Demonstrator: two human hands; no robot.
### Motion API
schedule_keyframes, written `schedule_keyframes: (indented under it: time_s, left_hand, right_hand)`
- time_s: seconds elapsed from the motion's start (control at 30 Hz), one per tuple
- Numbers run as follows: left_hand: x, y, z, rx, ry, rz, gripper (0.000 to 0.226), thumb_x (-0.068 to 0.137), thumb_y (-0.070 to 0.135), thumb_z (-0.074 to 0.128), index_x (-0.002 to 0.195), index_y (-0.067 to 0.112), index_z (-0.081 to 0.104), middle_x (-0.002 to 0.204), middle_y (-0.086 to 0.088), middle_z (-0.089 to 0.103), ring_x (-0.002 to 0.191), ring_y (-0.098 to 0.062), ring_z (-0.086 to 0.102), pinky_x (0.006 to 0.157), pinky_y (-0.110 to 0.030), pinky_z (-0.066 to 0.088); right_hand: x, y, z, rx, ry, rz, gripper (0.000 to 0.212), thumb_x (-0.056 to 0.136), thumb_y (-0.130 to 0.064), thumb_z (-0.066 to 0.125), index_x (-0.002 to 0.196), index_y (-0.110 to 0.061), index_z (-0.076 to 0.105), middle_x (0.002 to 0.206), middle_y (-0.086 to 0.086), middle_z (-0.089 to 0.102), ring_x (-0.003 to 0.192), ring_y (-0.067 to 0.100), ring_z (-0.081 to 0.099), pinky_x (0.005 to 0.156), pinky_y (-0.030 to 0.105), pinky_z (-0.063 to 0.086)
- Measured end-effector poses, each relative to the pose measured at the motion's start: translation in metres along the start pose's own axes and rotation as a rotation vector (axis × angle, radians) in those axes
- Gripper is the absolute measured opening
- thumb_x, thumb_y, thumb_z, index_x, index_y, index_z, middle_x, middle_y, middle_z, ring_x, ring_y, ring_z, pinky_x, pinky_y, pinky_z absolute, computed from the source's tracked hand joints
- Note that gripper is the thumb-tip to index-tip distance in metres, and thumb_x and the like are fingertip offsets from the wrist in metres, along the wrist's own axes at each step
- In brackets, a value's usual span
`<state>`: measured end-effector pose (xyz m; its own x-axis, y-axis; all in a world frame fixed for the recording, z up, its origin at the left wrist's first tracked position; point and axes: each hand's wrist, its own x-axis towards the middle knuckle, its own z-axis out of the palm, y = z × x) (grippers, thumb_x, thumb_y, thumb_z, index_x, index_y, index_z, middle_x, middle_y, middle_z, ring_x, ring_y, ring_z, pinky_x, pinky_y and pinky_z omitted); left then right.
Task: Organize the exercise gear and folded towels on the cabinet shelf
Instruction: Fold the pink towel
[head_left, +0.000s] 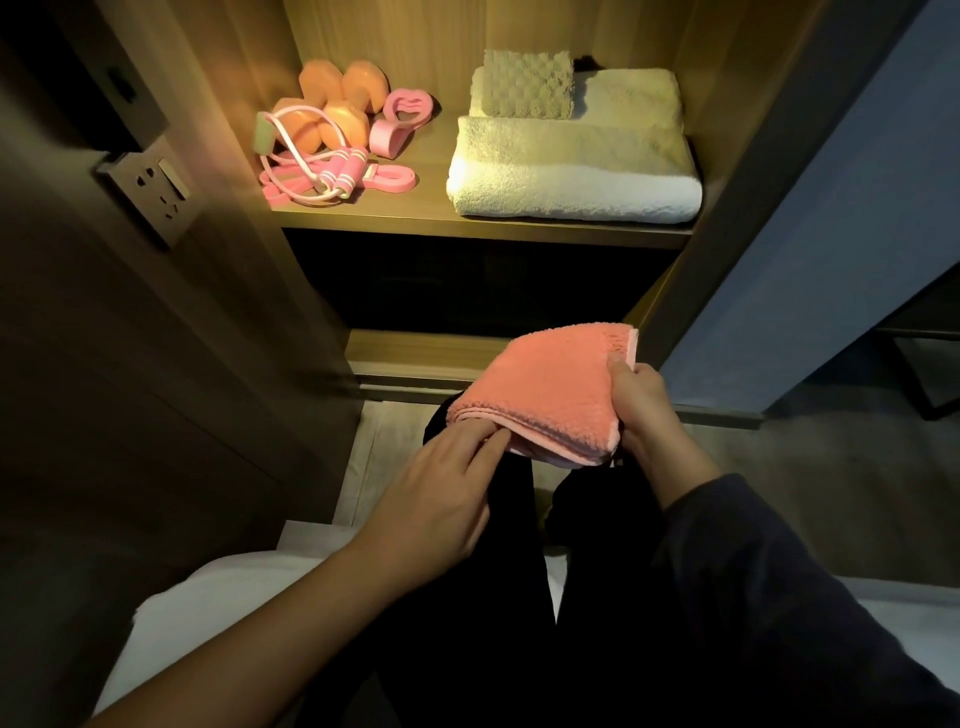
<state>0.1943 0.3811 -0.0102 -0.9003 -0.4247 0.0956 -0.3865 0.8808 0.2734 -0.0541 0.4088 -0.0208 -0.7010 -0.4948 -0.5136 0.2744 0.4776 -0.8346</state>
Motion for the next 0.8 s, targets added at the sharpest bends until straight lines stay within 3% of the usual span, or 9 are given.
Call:
schedule_keyframes:
  time_s: [0.13, 0.23, 0.27, 0.33, 0.4, 0.5, 0.7, 0.8]
  left_hand:
    - [-0.004, 0.002, 0.002, 0.062, -0.074, -0.016, 0.063, 0.097, 0.022, 0.051, 0.153, 0.007, 0.025, 0.158, -0.013, 0.028, 0.147, -0.026, 0.024, 0.116, -0.033, -0.001]
    - [0.007, 0.016, 0.005, 0.015, -0.048, -0.082, 0.066, 0.099, 0.019, 0.046, 0.155, 0.007, 0.013, 0.161, -0.012, 0.019, 0.149, -0.025, 0.016, 0.111, -0.022, -0.011]
    - [0.012, 0.023, 0.006, 0.003, -0.045, -0.109, 0.066, 0.098, 0.018, 0.047, 0.154, 0.006, 0.015, 0.159, -0.013, 0.023, 0.148, -0.027, 0.019, 0.114, -0.021, -0.008]
    - [0.020, 0.032, 0.006, 0.055, -0.035, -0.152, 0.066, 0.092, 0.021, 0.052, 0.151, 0.008, 0.025, 0.150, -0.014, 0.034, 0.139, -0.031, 0.032, 0.120, -0.033, 0.016]
    - [0.024, 0.029, 0.001, 0.201, -0.072, -0.185, 0.067, 0.090, 0.032, 0.052, 0.149, 0.016, 0.024, 0.144, -0.013, 0.036, 0.131, -0.032, 0.035, 0.108, -0.042, 0.030]
    - [0.017, 0.014, -0.005, 0.354, -0.142, -0.172, 0.065, 0.094, 0.036, 0.043, 0.150, 0.024, 0.014, 0.142, -0.013, 0.036, 0.130, -0.032, 0.032, 0.100, -0.044, 0.028]
    - [0.003, -0.001, -0.014, 0.339, -0.206, -0.053, 0.046, 0.104, 0.029, 0.028, 0.148, 0.014, 0.032, 0.146, -0.003, 0.041, 0.135, -0.020, 0.035, 0.113, -0.039, 0.020]
    - [0.000, 0.006, -0.012, 0.212, -0.138, -0.058, 0.048, 0.104, 0.021, 0.033, 0.150, 0.008, 0.032, 0.148, -0.011, 0.042, 0.135, -0.026, 0.038, 0.115, -0.036, 0.025]
  right_hand:
    - [-0.002, 0.001, 0.002, 0.011, -0.014, 0.008, 0.041, 0.106, -0.032, 0.037, 0.135, -0.004, 0.044, 0.114, 0.011, 0.057, 0.094, 0.026, 0.056, 0.068, 0.033, 0.047]
    - [-0.003, 0.002, 0.007, 0.017, -0.027, 0.001, 0.041, 0.106, -0.032, 0.037, 0.135, -0.003, 0.044, 0.113, 0.010, 0.056, 0.096, 0.026, 0.055, 0.073, 0.035, 0.047]
    - [-0.003, 0.002, 0.009, 0.016, -0.027, -0.004, 0.042, 0.106, -0.032, 0.037, 0.135, -0.003, 0.044, 0.113, 0.010, 0.056, 0.096, 0.026, 0.055, 0.075, 0.035, 0.047]
    - [-0.004, 0.001, 0.007, 0.005, -0.015, -0.011, 0.042, 0.106, -0.033, 0.038, 0.135, -0.003, 0.045, 0.116, 0.011, 0.057, 0.096, 0.025, 0.055, 0.077, 0.036, 0.047]
    - [-0.002, 0.000, 0.003, 0.008, -0.001, -0.015, 0.042, 0.105, -0.032, 0.039, 0.134, -0.003, 0.045, 0.114, 0.011, 0.058, 0.089, 0.023, 0.058, 0.069, 0.033, 0.047]
    - [0.001, -0.001, -0.002, 0.017, 0.002, -0.006, 0.039, 0.105, -0.030, 0.041, 0.132, -0.002, 0.047, 0.106, 0.010, 0.059, 0.075, 0.019, 0.058, 0.054, 0.028, 0.044]
    - [0.002, 0.001, 0.001, 0.015, -0.001, 0.028, 0.040, 0.105, -0.032, 0.041, 0.131, -0.004, 0.048, 0.117, 0.014, 0.062, 0.093, 0.029, 0.061, 0.073, 0.037, 0.052]
    - [0.003, 0.003, 0.004, -0.005, -0.001, 0.014, 0.041, 0.105, -0.032, 0.040, 0.133, -0.003, 0.048, 0.118, 0.014, 0.061, 0.092, 0.028, 0.060, 0.071, 0.035, 0.050]
